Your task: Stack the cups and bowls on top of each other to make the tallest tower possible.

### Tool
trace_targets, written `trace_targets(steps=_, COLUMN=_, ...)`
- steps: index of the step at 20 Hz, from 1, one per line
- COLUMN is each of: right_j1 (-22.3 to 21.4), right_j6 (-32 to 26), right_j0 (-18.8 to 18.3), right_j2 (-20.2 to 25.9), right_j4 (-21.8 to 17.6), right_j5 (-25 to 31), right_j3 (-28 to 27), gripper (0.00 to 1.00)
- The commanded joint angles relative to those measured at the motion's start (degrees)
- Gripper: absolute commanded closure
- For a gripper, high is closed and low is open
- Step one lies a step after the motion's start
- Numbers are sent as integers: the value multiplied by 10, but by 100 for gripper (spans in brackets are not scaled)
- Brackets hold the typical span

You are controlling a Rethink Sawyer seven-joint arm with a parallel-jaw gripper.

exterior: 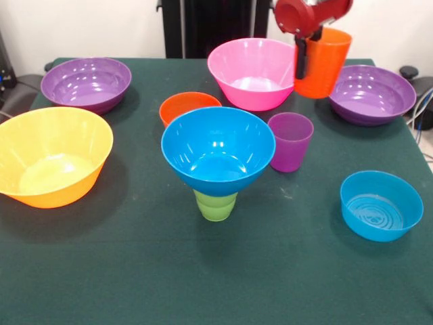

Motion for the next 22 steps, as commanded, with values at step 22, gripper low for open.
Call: trace_targets(steps=22, right_j1=18, right_j6=-100, right_j0=-110, right_j2=86, right_j4=-62, right_j5=148, right_j3=-95, gripper=100)
